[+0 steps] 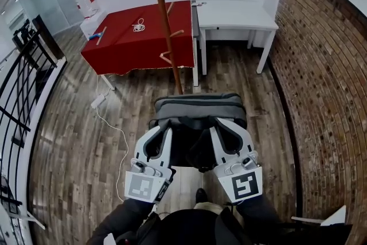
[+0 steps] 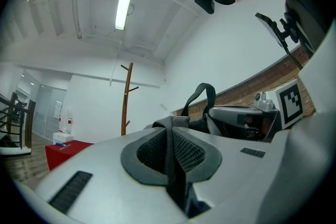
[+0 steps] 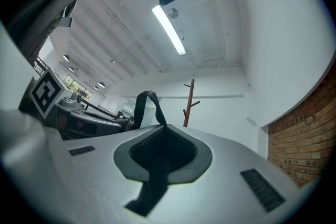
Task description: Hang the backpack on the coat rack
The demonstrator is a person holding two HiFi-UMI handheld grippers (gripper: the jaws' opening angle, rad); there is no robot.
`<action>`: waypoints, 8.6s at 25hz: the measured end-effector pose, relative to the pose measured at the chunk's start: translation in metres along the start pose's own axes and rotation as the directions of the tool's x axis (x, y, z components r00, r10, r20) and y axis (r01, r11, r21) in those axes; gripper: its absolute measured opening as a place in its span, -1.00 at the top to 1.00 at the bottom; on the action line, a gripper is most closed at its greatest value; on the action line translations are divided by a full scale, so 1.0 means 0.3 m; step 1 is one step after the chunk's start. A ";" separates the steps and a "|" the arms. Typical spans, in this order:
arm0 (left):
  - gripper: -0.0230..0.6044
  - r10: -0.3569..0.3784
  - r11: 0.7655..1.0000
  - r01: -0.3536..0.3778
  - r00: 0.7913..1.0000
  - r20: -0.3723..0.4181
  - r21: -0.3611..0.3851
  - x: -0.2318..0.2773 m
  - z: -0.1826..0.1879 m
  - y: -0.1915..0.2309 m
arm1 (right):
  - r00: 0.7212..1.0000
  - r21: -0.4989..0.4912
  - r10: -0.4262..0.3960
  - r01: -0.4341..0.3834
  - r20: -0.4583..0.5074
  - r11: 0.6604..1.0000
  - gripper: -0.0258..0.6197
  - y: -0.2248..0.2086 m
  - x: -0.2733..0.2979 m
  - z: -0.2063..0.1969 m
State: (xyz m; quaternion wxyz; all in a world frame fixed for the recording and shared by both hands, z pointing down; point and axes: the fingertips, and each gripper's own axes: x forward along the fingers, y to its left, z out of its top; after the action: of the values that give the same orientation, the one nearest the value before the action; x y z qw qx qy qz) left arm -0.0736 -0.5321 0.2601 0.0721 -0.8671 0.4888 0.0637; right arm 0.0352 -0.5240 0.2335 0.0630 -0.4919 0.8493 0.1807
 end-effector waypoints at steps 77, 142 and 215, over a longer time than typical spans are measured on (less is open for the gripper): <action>0.79 0.067 0.984 -0.107 0.964 0.257 0.145 1.003 0.349 1.016 | 0.975 -0.130 0.182 -0.165 0.130 0.978 0.86 -0.419 1.451 0.073; 0.79 0.004 0.995 -0.009 0.999 0.044 0.095 1.226 0.262 1.113 | 0.933 0.148 0.359 -0.355 0.000 0.923 0.86 -0.549 1.600 -0.060; 0.79 0.338 0.904 -0.352 0.936 -0.099 -0.242 1.151 -0.470 0.444 | 0.728 0.323 0.680 -0.666 0.086 0.672 0.86 -0.732 1.194 -0.760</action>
State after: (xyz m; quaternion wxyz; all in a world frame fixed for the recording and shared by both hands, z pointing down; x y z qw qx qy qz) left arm -0.0047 -0.9161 0.3277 -0.0662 -0.7704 0.6237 0.1141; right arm 0.0579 -0.9981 0.2890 0.0565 -0.1303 0.9892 0.0353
